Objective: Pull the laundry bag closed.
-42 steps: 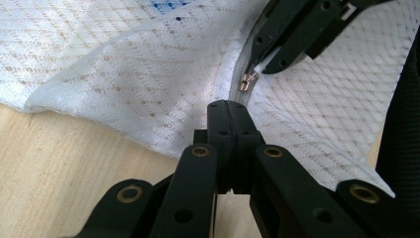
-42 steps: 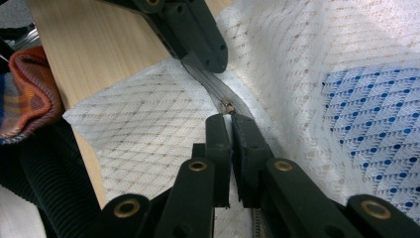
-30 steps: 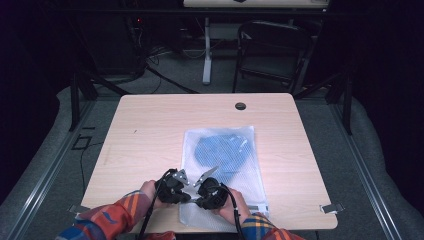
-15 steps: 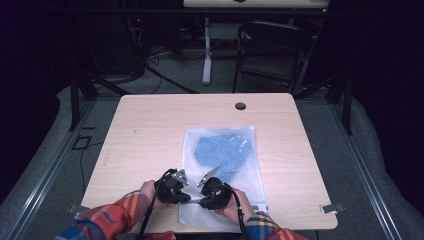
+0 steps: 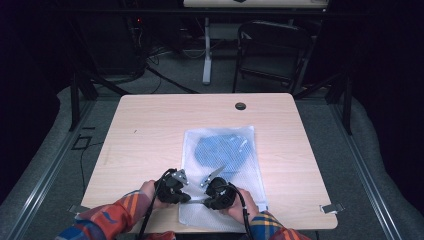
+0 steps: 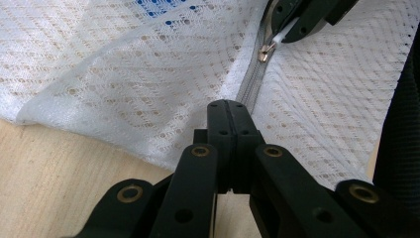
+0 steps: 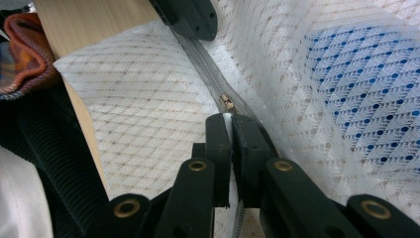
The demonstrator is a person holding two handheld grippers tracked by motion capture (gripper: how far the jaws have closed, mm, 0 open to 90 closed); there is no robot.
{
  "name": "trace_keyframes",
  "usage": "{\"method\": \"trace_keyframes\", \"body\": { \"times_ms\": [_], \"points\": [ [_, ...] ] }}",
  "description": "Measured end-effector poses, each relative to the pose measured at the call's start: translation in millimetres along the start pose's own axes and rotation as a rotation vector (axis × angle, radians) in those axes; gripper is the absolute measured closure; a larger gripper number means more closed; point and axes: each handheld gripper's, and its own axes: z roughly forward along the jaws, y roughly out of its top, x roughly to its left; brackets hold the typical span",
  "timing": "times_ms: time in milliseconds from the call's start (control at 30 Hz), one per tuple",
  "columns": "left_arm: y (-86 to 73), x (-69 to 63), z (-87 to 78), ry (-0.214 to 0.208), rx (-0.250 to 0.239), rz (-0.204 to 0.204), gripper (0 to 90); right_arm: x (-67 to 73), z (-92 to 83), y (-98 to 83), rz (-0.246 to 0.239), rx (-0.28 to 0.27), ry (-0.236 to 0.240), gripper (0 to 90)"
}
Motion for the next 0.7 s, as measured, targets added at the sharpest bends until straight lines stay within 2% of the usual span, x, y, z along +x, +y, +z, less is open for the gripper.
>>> {"method": "trace_keyframes", "body": {
  "times_ms": [700],
  "points": [
    [-0.2,0.4,0.2,-0.001,-0.002,-0.001,90.0,-5.8,-8.4,-8.4,0.011,0.013,-0.012,86.9]
  ]
}}
